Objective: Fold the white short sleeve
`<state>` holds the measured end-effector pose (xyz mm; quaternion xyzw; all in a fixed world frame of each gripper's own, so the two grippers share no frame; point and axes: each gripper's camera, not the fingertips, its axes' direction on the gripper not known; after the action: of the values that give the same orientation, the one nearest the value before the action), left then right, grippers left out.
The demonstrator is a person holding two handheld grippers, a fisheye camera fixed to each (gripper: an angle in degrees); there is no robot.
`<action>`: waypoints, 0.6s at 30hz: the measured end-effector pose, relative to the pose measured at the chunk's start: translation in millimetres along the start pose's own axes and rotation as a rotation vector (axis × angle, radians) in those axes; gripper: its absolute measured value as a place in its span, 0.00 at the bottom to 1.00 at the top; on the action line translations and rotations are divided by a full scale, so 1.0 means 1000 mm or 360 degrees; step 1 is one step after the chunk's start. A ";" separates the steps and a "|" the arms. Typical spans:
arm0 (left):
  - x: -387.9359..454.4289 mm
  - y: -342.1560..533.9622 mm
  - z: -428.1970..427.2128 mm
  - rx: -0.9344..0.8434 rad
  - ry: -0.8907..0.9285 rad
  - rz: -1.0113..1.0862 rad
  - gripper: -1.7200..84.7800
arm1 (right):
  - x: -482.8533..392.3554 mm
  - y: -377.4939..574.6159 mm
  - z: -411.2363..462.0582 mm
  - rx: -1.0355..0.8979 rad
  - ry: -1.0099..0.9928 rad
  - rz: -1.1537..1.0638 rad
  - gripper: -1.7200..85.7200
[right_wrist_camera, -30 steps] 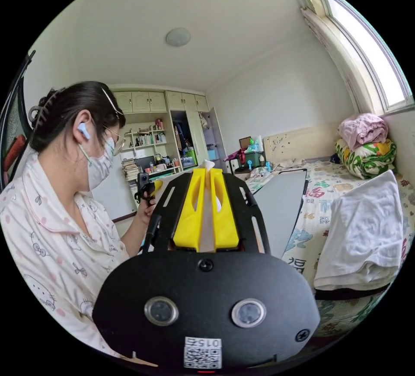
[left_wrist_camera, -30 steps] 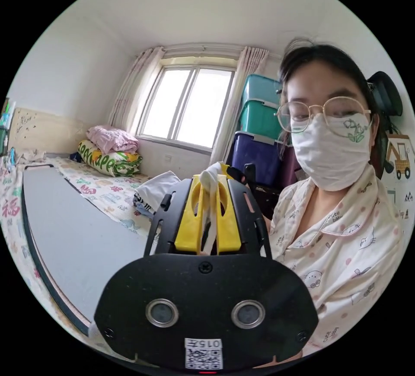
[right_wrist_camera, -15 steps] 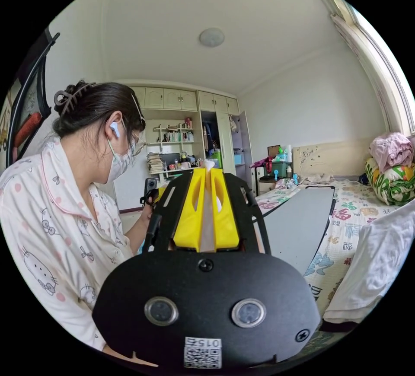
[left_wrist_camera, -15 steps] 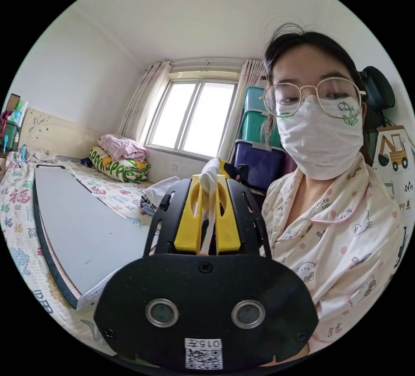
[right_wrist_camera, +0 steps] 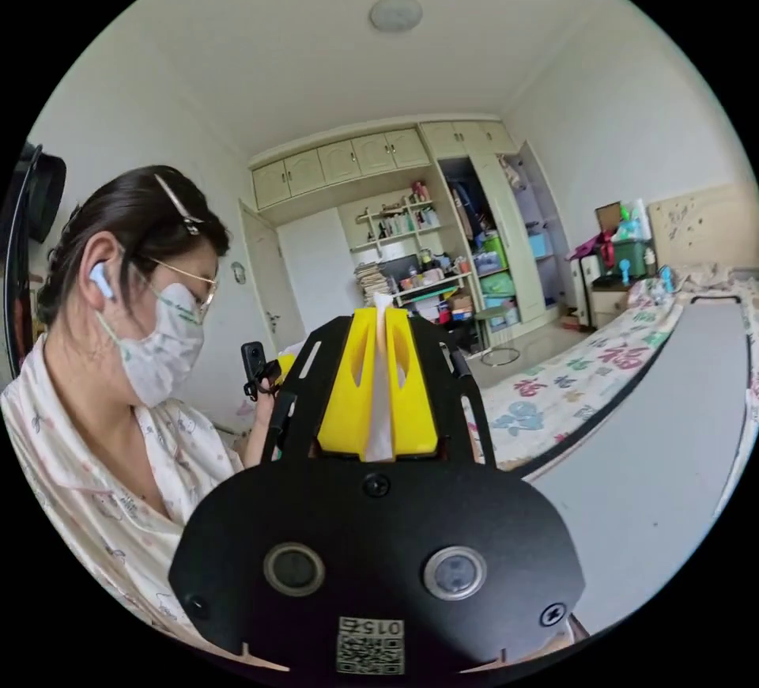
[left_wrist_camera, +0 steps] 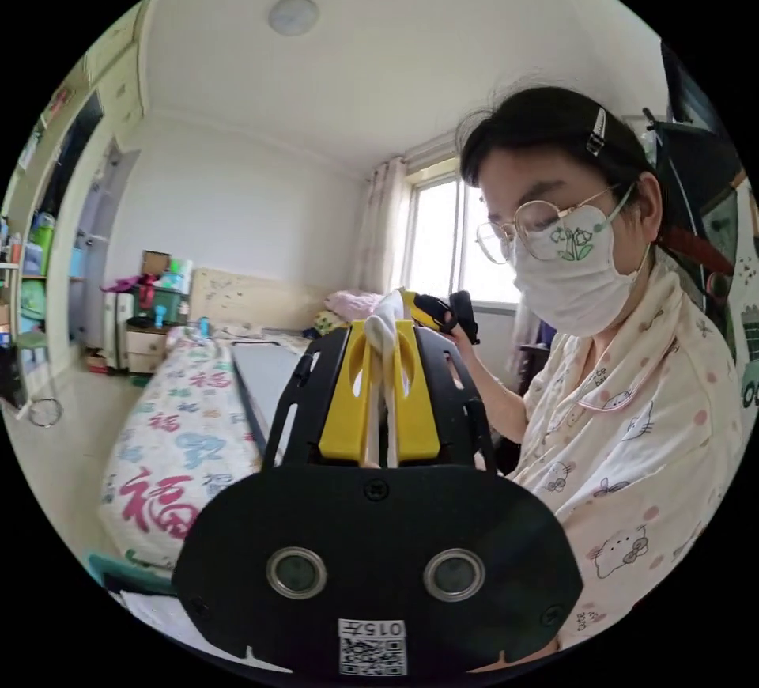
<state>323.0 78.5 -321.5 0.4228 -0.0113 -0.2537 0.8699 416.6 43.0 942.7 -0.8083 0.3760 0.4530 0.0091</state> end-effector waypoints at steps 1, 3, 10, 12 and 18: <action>0.001 0.001 -0.023 -0.0027 -0.0127 -0.0023 0.06 | 0.011 -0.002 0.015 -0.0033 -0.0029 0.0022 0.03; -0.002 0.012 -0.051 -0.0071 -0.0315 -0.0101 0.06 | 0.052 -0.003 0.079 -0.0158 -0.0075 0.0080 0.03; -0.010 0.113 -0.135 -0.0150 -0.0750 -0.0439 0.06 | 0.144 0.032 0.222 -0.0483 -0.0232 0.0375 0.03; -0.010 0.138 -0.153 -0.0125 -0.0817 -0.0514 0.06 | 0.160 0.044 0.260 -0.0617 -0.0204 0.0369 0.03; -0.010 0.199 -0.184 -0.0162 -0.0915 -0.0704 0.07 | 0.194 0.067 0.328 -0.0855 -0.0136 0.0425 0.03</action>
<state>443.3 319.7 -290.0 0.2827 -0.1510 -0.5443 0.7753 196.5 -4.9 628.2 -0.7054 0.3449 0.5670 -0.2489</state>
